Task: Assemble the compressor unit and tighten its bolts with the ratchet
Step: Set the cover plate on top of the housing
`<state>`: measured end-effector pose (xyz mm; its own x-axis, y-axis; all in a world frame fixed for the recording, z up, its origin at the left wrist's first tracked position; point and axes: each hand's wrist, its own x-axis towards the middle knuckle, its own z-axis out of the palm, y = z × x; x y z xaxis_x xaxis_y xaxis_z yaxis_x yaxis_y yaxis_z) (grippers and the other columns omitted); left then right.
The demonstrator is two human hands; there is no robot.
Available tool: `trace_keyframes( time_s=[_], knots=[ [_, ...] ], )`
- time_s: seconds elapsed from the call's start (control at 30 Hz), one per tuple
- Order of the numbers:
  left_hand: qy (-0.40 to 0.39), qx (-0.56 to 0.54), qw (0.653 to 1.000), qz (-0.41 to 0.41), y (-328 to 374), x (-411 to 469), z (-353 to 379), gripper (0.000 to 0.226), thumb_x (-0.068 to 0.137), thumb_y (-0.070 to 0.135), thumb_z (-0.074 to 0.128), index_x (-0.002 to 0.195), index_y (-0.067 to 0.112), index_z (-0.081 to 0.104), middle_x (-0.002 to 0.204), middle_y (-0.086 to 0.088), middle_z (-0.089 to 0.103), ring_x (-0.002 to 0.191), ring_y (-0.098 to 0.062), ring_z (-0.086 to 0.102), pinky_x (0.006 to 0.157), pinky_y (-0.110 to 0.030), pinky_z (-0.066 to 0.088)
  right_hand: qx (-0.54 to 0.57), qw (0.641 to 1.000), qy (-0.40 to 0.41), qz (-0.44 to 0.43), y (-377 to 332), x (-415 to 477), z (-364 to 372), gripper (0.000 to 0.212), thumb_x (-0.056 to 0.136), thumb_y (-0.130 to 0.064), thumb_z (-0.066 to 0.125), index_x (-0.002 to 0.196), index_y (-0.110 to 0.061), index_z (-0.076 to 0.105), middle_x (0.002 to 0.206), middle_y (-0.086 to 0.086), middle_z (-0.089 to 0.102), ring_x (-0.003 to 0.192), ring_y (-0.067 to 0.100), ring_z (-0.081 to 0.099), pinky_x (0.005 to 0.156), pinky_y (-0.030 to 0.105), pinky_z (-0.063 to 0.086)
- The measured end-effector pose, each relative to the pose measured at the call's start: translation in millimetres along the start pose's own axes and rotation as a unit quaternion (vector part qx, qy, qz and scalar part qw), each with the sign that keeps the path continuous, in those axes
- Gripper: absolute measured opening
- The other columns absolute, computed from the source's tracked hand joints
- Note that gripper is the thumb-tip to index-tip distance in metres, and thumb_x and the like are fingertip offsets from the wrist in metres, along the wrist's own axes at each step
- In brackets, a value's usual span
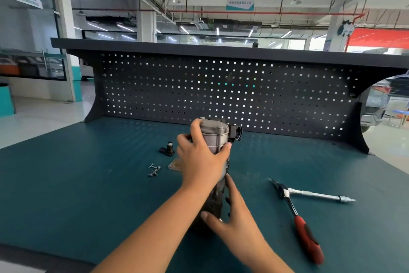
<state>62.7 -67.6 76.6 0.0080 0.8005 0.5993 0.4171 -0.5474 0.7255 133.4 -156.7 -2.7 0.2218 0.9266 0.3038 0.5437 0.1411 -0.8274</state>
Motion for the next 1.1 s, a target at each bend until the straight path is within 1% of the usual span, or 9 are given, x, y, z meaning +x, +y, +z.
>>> trace_keyframes(
  time_s=[0.1,0.23,0.33,0.47,0.57,0.67,0.77,0.93,1.1],
  knots=[
    [0.015,0.002,1.0,-0.001,5.5,-3.6,3.8,0.075,0.076,0.047,0.069,0.134,0.035,0.023,0.116,-0.004,0.029,0.104,-0.022,0.034,0.077,-0.032,0.038,0.023,0.999,0.036,0.008,-3.1,0.3,15.5,0.111,0.07,-0.044,0.077,0.15,-0.032,0.002,0.15,-0.02,0.026,0.135,0.0,0.032,0.107,0.024,0.036],
    [-0.011,0.01,0.999,0.034,7.3,-7.4,6.8,0.078,0.076,0.041,0.069,0.137,0.039,0.021,0.115,-0.003,0.028,0.099,-0.015,0.027,0.078,-0.026,0.031,0.047,0.991,0.119,0.041,-6.3,4.6,26.1,0.107,0.055,-0.048,0.08,0.145,-0.029,0.026,0.141,-0.011,0.043,0.124,0.006,0.048,0.098,0.032,0.045],
    [-0.044,0.043,0.996,0.059,15.1,-7.3,12.3,0.081,0.075,0.04,0.069,0.14,0.039,0.021,0.114,-0.002,0.027,0.095,-0.014,0.024,0.083,-0.025,0.033,0.098,0.978,0.173,0.07,-9.7,11.4,27.7,0.087,0.051,-0.044,0.077,0.127,-0.033,0.037,0.124,-0.006,0.057,0.106,0.009,0.058,0.081,0.029,0.047],
    [-0.05,0.056,0.995,0.065,17.0,-5.5,14.2,0.079,0.076,0.041,0.067,0.14,0.037,0.021,0.114,-0.002,0.026,0.096,-0.017,0.027,0.078,-0.025,0.037,0.128,0.967,0.2,0.089,-10.6,15.5,25.2,0.088,0.053,-0.041,0.077,0.133,-0.029,0.041,0.115,-0.011,0.062,0.1,0.003,0.061,0.079,0.024,0.049],
    [-0.054,0.052,0.994,0.077,8.8,-4.9,10.4,0.082,0.077,0.047,0.066,0.142,0.039,0.017,0.115,-0.002,0.026,0.101,-0.018,0.029,0.083,-0.026,0.037,0.128,0.971,0.189,0.076,-11.7,24.8,15.9,0.048,0.064,-0.026,0.077,0.103,-0.039,0.052,0.085,-0.027,0.067,0.08,-0.014,0.061,0.057,0.005,0.043],
    [-0.098,0.039,0.987,0.12,-1.2,-3.9,3.2,0.084,0.08,0.055,0.06,0.142,0.05,0.003,0.118,0.001,0.023,0.103,-0.013,0.024,0.088,-0.024,0.032,0.092,0.975,0.184,0.082,-11.5,35.7,7.2,0.023,0.069,-0.02,0.073,0.083,-0.023,0.056,0.083,-0.005,0.066,0.075,0.008,0.063,0.055,0.025,0.047],
    [-0.148,-0.078,0.981,0.098,-23.7,-2.0,-8.6,0.083,0.084,0.049,0.058,0.141,0.055,-0.002,0.123,0.008,0.03,0.112,-0.007,0.034,0.094,-0.023,0.032,0.045,0.978,0.181,0.089,-10.5,39.9,4.5,0.035,0.064,-0.036,0.078,0.083,-0.018,0.056,0.088,0.003,0.064,0.078,0.016,0.061,0.059,0.031,0.046],
    [-0.222,-0.171,0.959,-0.048,-64.2,-8.5,-17.9,0.065,0.069,0.066,0.057,0.124,0.031,0.054,0.116,0.017,0.058,0.114,-0.002,0.053,0.078,-0.002,0.041,0.027,0.98,0.177,0.089,-10.7,41.5,2.8,0.043,0.061,-0.05,0.081,0.087,-0.023,0.059,0.089,-0.002,0.066,0.08,0.012,0.064,0.07,0.037,0.054],
    [-0.185,-0.178,0.966,-0.025,-56.3,-14.3,-16.1,0.039,0.065,0.065,0.065,0.094,0.04,0.065,0.089,0.027,0.067,0.088,0.014,0.059,0.067,-0.001,0.04,0.036,0.989,0.122,0.076,-2.6,39.3,-4.7,0.032,0.074,-0.047,0.073,0.095,-0.027,0.058,0.098,-0.002,0.065,0.089,0.011,0.063,0.077,0.033,0.053]
  ],
)
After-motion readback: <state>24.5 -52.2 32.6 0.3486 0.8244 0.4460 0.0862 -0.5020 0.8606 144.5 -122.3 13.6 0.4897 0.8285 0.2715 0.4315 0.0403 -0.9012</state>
